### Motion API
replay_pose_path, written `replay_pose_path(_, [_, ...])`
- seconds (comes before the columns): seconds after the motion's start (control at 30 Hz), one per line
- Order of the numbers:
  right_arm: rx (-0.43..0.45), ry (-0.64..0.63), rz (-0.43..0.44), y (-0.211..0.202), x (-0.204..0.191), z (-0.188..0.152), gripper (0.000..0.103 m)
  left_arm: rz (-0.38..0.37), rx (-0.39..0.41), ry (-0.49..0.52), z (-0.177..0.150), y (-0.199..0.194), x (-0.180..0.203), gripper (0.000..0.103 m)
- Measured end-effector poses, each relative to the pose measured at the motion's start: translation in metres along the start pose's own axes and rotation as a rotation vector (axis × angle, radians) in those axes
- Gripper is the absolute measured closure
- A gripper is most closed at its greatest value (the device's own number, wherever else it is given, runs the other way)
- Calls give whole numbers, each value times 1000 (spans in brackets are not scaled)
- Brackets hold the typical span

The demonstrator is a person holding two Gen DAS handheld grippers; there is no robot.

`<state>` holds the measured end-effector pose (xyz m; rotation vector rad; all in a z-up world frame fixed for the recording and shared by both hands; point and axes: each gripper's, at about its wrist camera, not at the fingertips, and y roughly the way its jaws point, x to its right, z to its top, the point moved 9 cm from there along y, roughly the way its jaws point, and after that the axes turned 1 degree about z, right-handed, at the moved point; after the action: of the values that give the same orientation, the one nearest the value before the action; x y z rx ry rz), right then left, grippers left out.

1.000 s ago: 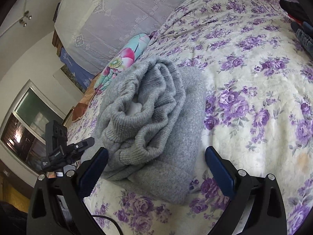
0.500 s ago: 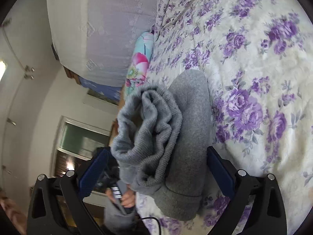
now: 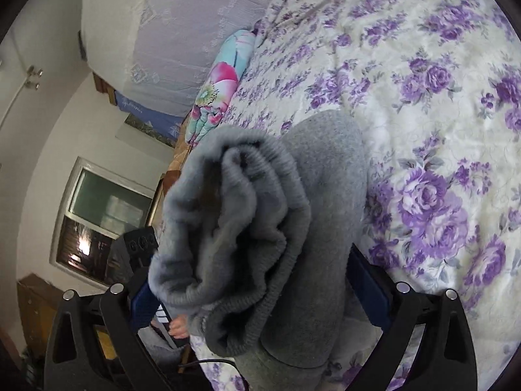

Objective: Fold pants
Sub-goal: 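Grasp the bundle's fleece side with the left gripper while the right gripper holds the cuffs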

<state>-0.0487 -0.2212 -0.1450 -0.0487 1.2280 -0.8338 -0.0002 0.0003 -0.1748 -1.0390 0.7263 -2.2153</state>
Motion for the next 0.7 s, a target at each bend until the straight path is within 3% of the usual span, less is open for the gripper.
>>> replay_pose_path(0.13, [175, -67, 11, -11, -6, -2, 4, -16, 54, -10, -3, -5, -1, 4])
replay_pose_path(0.27, [189, 17, 16, -16, 2, 6, 4, -44, 79, -40, -4, -10, -2, 4])
replay_pose_path(0.37, [245, 111, 69, -22, 10, 19, 4, -34, 62, -59, -2, -8, -1, 4])
replay_pose_path(0.53, [145, 149, 77, -10, 13, 28, 4, -37, 31, -59, -4, -6, 3, 4])
replay_pose_path(0.7, [111, 201, 63, -2, 17, 35, 4, -53, 31, -58, 0, -3, 8, 6])
